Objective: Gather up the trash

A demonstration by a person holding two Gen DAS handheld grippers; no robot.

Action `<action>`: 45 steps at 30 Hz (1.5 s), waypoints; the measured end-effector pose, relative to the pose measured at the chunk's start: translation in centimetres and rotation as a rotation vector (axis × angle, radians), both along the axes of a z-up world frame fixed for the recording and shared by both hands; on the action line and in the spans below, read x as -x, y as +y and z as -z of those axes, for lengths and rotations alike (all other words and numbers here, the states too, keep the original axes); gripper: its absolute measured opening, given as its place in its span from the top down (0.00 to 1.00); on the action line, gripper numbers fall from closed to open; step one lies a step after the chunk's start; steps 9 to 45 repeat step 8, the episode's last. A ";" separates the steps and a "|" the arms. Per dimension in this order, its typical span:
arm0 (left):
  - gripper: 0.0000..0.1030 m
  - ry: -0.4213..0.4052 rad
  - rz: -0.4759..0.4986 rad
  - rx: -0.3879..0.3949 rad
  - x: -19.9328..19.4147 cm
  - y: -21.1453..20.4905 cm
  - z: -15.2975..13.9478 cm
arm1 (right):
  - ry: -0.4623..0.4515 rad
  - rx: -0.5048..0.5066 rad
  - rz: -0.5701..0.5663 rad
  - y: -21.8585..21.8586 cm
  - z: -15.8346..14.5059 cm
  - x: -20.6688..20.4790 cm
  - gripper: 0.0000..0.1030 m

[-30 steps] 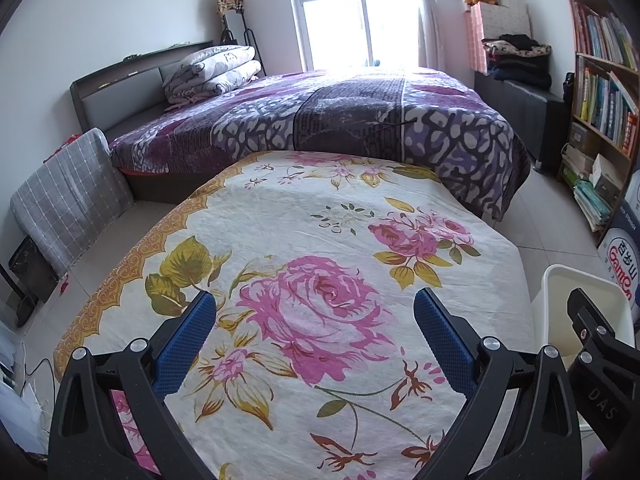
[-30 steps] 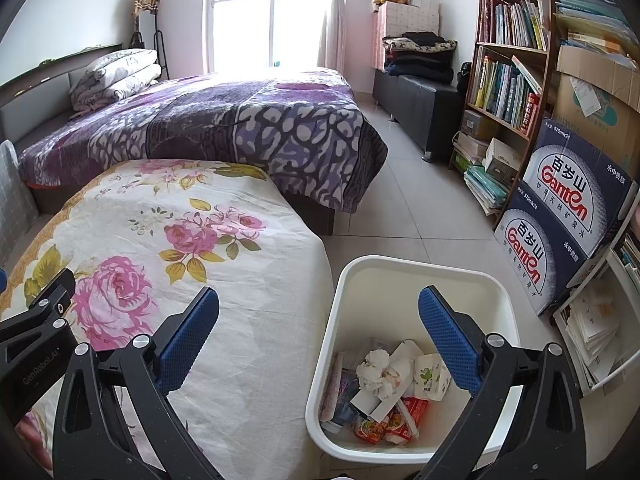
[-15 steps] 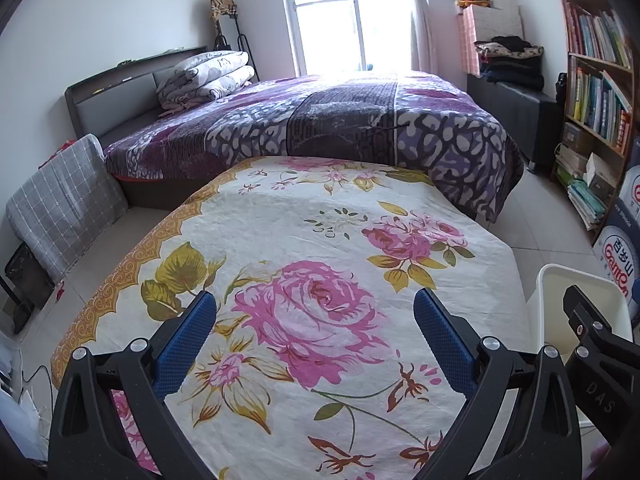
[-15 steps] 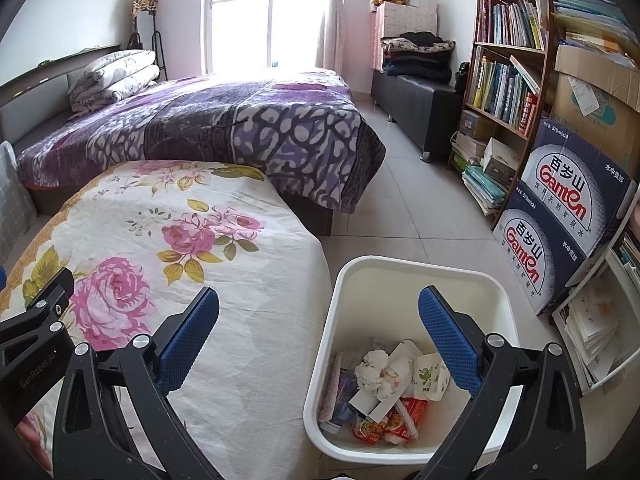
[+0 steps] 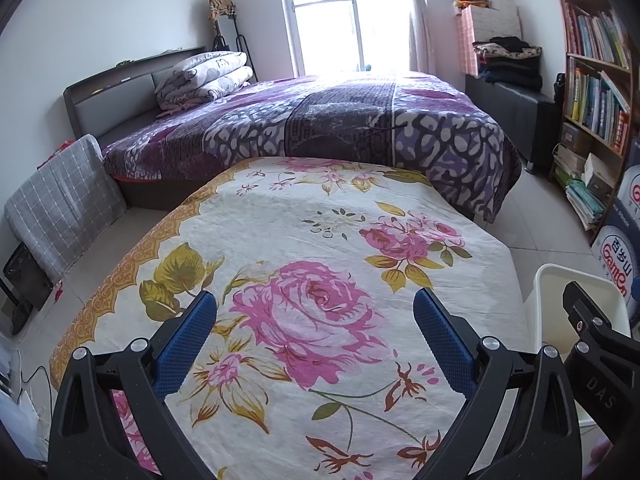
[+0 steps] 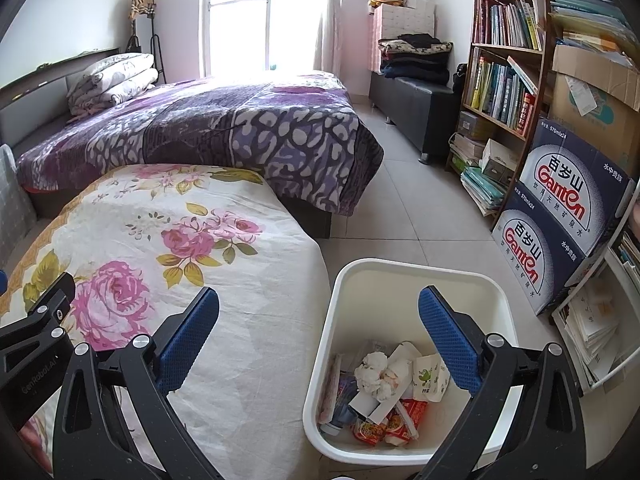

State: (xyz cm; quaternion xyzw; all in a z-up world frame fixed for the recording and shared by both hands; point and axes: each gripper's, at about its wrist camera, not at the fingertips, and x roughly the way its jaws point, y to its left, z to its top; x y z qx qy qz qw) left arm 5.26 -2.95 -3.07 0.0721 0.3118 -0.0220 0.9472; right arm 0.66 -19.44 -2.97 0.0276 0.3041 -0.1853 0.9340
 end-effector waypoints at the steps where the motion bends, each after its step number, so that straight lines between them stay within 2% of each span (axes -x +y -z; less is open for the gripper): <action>1: 0.07 0.006 0.001 0.003 -0.1 0.0 0.0 | 0.000 0.000 0.000 -0.1 0.0 -0.1 0.07; 8: 0.07 0.027 -0.003 0.001 -0.3 0.1 0.3 | 0.000 0.000 -0.001 -0.1 0.0 -0.1 0.07; 45: 0.07 0.027 -0.003 0.001 -0.3 0.1 0.3 | 0.000 0.000 -0.001 -0.1 0.0 -0.1 0.07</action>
